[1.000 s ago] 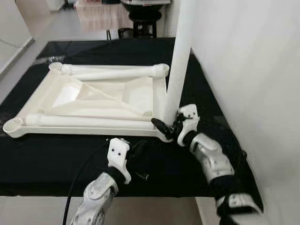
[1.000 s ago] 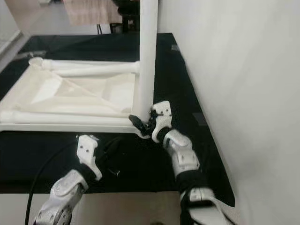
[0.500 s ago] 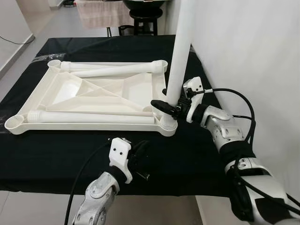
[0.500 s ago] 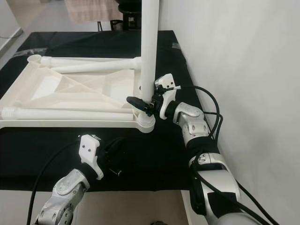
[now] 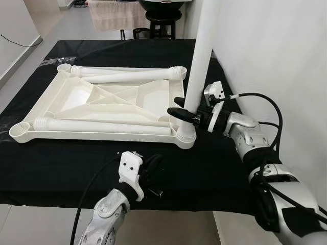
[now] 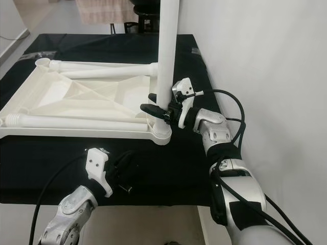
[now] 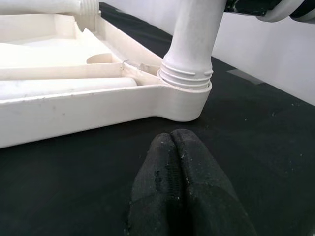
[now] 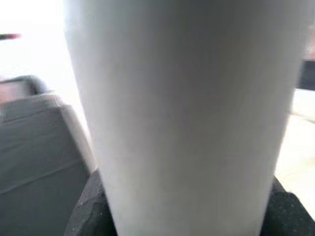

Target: Building children table

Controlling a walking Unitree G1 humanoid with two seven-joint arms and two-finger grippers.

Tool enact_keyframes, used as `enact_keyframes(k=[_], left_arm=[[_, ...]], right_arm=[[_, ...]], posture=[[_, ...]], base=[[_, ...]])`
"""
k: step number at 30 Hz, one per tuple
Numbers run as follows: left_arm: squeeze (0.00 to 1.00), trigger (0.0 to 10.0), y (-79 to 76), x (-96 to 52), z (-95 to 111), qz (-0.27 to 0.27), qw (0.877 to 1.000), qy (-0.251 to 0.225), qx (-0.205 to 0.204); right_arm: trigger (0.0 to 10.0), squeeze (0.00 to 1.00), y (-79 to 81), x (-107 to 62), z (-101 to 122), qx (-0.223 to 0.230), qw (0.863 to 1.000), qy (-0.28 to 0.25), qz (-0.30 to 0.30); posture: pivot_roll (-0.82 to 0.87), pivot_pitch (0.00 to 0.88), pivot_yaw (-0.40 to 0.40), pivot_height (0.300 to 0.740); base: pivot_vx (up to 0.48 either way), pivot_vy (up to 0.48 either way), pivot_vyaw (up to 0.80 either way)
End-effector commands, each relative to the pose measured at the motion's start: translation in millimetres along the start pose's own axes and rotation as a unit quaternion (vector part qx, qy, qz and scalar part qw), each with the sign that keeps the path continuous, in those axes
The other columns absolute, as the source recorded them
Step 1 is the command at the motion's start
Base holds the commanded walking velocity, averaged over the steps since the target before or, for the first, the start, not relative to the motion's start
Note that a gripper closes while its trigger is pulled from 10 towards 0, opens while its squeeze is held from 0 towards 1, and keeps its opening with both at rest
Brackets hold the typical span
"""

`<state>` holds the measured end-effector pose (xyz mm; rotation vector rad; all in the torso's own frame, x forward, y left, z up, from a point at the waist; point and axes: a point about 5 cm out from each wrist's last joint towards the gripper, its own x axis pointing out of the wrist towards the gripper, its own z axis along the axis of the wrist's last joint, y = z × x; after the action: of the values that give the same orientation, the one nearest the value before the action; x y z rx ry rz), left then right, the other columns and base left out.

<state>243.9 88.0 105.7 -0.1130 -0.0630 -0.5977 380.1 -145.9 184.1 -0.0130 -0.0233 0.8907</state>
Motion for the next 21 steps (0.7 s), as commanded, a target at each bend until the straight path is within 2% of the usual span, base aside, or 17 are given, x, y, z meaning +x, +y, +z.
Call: enact_keyframes(k=[1,2,3,4,5,6,7,8,9,10,13,18,19,20,21], left_arm=[[0.0,10.0,-2.8,-0.7,0,-0.002,1.0,-0.003,-0.001],[0.0,10.0,-2.8,-1.3,1,-0.001,1.0,-0.003,-0.001],[0.0,10.0,-2.1,-2.1,1,-0.001,1.0,-0.003,-0.001],[0.0,10.0,-2.1,-2.1,1,-0.001,1.0,-0.003,-0.001],[0.0,10.0,-1.5,-2.9,1,-0.001,1.0,-0.003,0.0],[0.0,10.0,-1.5,-2.9,1,-0.001,1.0,-0.003,0.0],[0.0,10.0,-1.1,-3.4,2,-0.001,1.0,-0.003,0.0],[0.0,10.0,-0.1,-3.7,1,-0.001,1.0,-0.002,0.0],[0.0,10.0,-0.1,-3.7,1,-0.001,1.0,-0.002,0.0],[0.0,10.0,0.3,-3.6,0,-0.001,1.0,0.0,0.0],[0.0,10.0,1.1,-3.5,-1,-0.001,1.0,0.002,0.0],[0.0,10.0,3.0,-4.4,-2,0.006,1.0,0.003,0.007],[0.0,10.0,3.3,-4.6,-2,0.007,1.0,0.004,0.008],[0.0,10.0,3.3,-4.6,-2,0.007,1.0,0.004,0.008],[0.0,10.0,3.6,-4.7,-3,0.005,1.0,0.007,0.005]], right_arm=[[0.0,0.0,0.3,-4.2,-26,0.031,0.997,0.049,-0.052],[0.0,0.0,1.2,-3.4,-36,0.036,0.992,0.065,-0.1],[0.0,0.0,-0.9,-6.5,-50,0.02,0.969,0.096,-0.225],[0.0,0.0,-0.9,-6.5,-50,0.02,0.969,0.096,-0.225],[0.0,0.0,18.2,-10.2,-71,0.046,0.948,0.103,-0.299],[0.0,0.0,18.2,-10.2,-71,0.046,0.948,0.103,-0.299],[0.0,0.0,31.7,-16.2,-82,0.066,0.931,0.105,-0.344],[0.0,0.0,46.9,-14.8,-85,0.045,0.93,0.114,-0.346],[0.0,0.0,46.9,-14.8,-85,0.045,0.93,0.114,-0.346],[0.0,0.0,53.6,-11.4,-84,0.032,0.935,0.113,-0.335],[0.0,0.0,51.8,-5.5,-80,0.006,0.938,0.112,-0.328],[0.0,0.0,54.7,-2.7,-82,0.004,0.929,0.115,-0.351],[7.8,0.0,56.8,-1.3,-84,0.009,0.93,0.118,-0.348],[7.8,0.0,56.8,-1.3,-84,0.009,0.93,0.118,-0.348],[10.0,1.0,60.6,2.1,-74,0.021,0.938,0.096,-0.333]], posture=[[0.1,0.08,-0.053,0.74],[0.1,0.082,-0.053,0.74],[0.1,0.089,-0.053,0.74],[0.1,0.089,-0.053,0.74],[0.1,0.091,-0.044,0.74],[0.1,0.091,-0.044,0.74],[0.1,0.091,-0.044,0.74],[0.08,0.078,-0.037,0.74],[0.08,0.078,-0.037,0.74],[0.1,0.076,-0.053,0.74],[0.1,0.071,-0.055,0.74],[0.11,0.061,-0.042,0.74],[0.1,0.057,-0.04,0.74],[0.1,0.057,-0.04,0.74],[0.1,0.044,-0.036,0.74]], base=[[0.0,0.0,0.0],[0.0,0.0,0.0],[0.0,0.0,0.0],[0.0,0.0,0.0],[0.0,0.0,0.0],[0.0,0.0,0.0],[0.0,0.0,0.0],[0.0,0.0,0.0],[0.0,0.0,0.0],[0.0,0.0,0.0],[0.0,0.0,0.0],[0.0,0.0,0.0],[0.0,0.0,0.0],[0.0,0.0,0.0],[0.0,0.0,0.0]])
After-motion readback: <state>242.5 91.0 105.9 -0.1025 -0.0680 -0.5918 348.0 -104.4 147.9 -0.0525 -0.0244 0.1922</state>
